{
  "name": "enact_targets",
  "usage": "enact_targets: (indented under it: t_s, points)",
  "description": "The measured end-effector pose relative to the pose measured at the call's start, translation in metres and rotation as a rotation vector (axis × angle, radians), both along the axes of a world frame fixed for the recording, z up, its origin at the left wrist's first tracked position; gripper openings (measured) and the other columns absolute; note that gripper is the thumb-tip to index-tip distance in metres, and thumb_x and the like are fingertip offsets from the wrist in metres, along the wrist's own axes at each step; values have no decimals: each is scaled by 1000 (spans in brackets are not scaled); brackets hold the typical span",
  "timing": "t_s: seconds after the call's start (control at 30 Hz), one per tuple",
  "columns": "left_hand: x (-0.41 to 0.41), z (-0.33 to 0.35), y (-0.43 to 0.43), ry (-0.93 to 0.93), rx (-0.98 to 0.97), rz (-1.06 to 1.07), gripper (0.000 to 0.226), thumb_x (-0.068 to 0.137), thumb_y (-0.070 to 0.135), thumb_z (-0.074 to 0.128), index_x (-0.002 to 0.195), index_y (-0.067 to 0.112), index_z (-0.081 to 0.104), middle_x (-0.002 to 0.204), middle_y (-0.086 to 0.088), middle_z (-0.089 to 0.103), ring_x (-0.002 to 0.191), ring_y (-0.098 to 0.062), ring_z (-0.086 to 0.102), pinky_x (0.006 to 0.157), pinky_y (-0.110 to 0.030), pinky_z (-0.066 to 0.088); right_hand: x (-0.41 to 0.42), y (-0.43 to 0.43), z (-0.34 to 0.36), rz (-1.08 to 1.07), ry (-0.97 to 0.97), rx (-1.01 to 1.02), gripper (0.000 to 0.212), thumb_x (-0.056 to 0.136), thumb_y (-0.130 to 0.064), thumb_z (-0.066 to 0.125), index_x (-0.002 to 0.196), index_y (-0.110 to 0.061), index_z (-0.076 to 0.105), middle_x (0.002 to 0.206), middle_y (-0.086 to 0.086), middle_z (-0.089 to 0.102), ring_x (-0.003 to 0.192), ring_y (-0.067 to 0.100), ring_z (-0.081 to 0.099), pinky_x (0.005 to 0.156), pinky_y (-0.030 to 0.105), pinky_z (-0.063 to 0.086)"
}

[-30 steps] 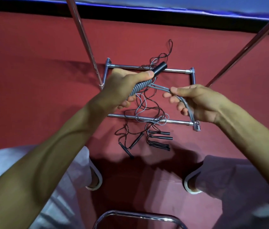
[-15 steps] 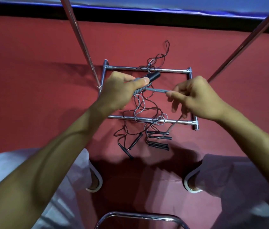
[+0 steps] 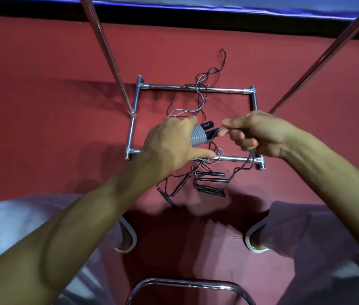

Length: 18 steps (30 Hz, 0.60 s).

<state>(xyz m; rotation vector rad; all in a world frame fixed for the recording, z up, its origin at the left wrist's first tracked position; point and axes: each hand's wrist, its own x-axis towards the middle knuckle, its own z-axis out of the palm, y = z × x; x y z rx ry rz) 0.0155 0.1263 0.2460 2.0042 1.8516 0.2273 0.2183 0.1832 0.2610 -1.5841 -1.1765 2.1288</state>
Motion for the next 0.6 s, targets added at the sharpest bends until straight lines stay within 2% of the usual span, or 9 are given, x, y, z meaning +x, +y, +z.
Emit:
enact_targets:
  t_s: [0.07, 0.17, 0.27, 0.37, 0.43, 0.47, 0.53, 0.6]
  points:
    - [6, -3, -6, 11, 32, 10, 71, 66, 85, 69, 102, 25, 61, 71, 9, 45, 75, -26, 53, 65, -32, 39, -9, -4, 0, 72, 29, 73, 31, 102, -17, 56, 87, 7, 68, 47, 0, 43, 31, 6, 27, 37, 18, 14]
    - [8, -3, -9, -1, 86, 68, 64, 75, 86, 59, 92, 25, 67, 65, 5, 51, 71, -29, 57, 61, -32, 38, -11, -5, 0, 158, 52, 127, 32, 101, -18, 56, 84, 5, 71, 47, 3, 44, 31, 7, 29, 38, 20, 15]
    - [2, 2, -4, 8, 29, 101, 67, 75, 88, 53, 82, 23, 71, 65, 0, 61, 67, -30, 60, 58, -32, 43, -6, -3, -1, 233, 14, 189, 30, 102, -16, 57, 89, 5, 73, 51, 4, 50, 33, 9, 37, 38, 21, 19]
    - [-6, 7, 2, 0, -168, 93, 62, 66, 85, 66, 80, 26, 77, 62, 2, 62, 68, -25, 62, 57, -31, 44, -3, -2, 0, 394, -67, 325, 21, 98, -12, 64, 87, 1, 76, 58, 9, 61, 40, 13, 48, 39, 21, 31]
    - [-12, 10, 5, -23, -343, 51, 60, 63, 81, 73, 79, 25, 80, 53, 3, 57, 58, -21, 56, 54, -28, 40, -2, -3, 0, 491, -92, 425, 9, 92, -4, 71, 88, 3, 74, 66, 15, 68, 47, 18, 53, 44, 23, 39]
    - [-15, 12, 6, -42, -444, 17, 63, 63, 80, 75, 79, 18, 80, 50, 2, 52, 52, -22, 49, 51, -26, 37, -1, -4, 0, 504, -96, 466, 5, 88, -1, 75, 89, 4, 73, 70, 20, 71, 51, 22, 56, 48, 25, 44]
    - [-19, 16, 6, -106, -646, -23, 72, 66, 75, 78, 78, 5, 73, 47, -5, 44, 44, -22, 37, 45, -23, 31, 2, -5, -1, 515, -95, 542, 12, 81, 0, 82, 87, 4, 72, 74, 25, 71, 55, 24, 59, 53, 30, 50]
    - [-23, 20, 6, -156, -750, -46, 64, 67, 73, 79, 76, 10, 68, 48, -9, 43, 41, -22, 33, 44, -22, 29, 1, -5, 0, 553, -74, 618, 13, 79, -7, 85, 85, -1, 75, 73, 23, 70, 55, 20, 58, 53, 31, 50]
